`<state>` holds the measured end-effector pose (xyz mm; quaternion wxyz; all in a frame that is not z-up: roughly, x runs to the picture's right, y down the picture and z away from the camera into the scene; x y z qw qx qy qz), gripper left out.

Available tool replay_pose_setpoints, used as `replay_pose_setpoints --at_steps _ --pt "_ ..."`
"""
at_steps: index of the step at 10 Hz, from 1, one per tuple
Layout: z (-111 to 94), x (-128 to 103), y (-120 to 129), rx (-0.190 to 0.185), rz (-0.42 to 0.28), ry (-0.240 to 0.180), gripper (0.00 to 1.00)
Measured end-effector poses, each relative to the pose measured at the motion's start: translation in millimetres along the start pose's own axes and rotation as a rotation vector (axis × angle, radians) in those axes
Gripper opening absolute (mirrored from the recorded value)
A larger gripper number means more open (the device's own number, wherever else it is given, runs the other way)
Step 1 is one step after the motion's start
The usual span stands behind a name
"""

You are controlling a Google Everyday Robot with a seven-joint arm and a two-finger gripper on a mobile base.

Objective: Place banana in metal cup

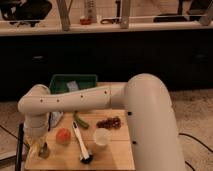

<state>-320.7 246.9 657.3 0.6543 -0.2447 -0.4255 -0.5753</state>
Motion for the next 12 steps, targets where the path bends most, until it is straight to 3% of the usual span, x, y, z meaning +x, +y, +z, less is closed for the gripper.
replay_pose_setpoints --at_steps 3,5,6,8,12 --pt "3.2 2.4 -2.8 0.004 -0.001 -0.017 0.43" --pt "4.6 3.4 -3.1 0.004 0.0 -0.024 0.59" --pt "5.2 3.4 -3.7 0.004 -0.001 -0.028 0.73" --pt "6.1 3.3 -4.0 0.004 0.0 -0.031 0.8" --pt "7.0 3.4 -3.2 0.007 0.002 -0.035 0.8"
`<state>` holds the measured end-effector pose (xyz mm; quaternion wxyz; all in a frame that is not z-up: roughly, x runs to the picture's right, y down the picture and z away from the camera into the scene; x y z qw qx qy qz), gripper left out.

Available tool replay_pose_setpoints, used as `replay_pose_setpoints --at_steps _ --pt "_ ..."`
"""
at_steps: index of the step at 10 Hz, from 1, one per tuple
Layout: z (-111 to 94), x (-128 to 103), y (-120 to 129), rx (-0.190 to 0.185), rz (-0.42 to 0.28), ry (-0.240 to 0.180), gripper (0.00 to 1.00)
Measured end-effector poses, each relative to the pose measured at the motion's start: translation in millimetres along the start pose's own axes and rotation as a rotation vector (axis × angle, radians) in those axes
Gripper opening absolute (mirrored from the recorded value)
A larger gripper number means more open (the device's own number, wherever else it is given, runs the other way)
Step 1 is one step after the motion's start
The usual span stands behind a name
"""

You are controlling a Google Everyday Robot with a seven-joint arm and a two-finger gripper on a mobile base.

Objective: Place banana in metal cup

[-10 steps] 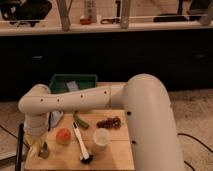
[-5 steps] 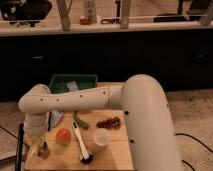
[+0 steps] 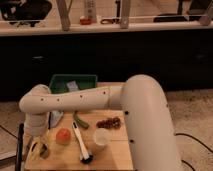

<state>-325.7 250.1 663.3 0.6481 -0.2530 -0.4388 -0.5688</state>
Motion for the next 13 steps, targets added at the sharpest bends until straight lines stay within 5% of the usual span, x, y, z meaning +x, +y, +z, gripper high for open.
replay_pose_setpoints --at_steps 13 --pt "-13.9 4.5 4.6 0.005 0.013 0.016 0.8"
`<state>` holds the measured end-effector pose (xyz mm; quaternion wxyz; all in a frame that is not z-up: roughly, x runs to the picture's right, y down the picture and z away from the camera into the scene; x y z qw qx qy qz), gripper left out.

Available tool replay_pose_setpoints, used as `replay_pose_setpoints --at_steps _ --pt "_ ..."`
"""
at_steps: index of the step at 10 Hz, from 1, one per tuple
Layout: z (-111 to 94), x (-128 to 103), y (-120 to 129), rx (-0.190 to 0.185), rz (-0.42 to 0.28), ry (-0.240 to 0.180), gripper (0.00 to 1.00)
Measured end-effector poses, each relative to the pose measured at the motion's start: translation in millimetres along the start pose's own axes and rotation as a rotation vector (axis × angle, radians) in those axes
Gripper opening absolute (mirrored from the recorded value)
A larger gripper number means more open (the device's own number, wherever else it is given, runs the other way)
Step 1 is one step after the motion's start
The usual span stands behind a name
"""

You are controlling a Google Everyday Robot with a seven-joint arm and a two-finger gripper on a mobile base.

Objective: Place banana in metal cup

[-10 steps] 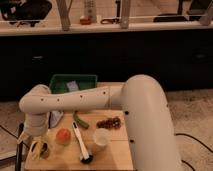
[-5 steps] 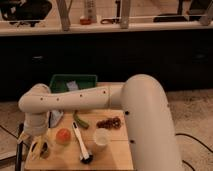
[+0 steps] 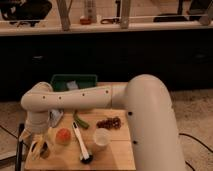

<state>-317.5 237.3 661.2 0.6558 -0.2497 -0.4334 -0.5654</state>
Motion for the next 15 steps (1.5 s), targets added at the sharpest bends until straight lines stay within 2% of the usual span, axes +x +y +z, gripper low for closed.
replay_pose_setpoints --at_steps 8,15 --pt "-12.5 7.6 1.4 0.016 0.01 0.002 0.8" --pt "-13.1 7.8 1.5 0.017 0.011 0.003 0.8"
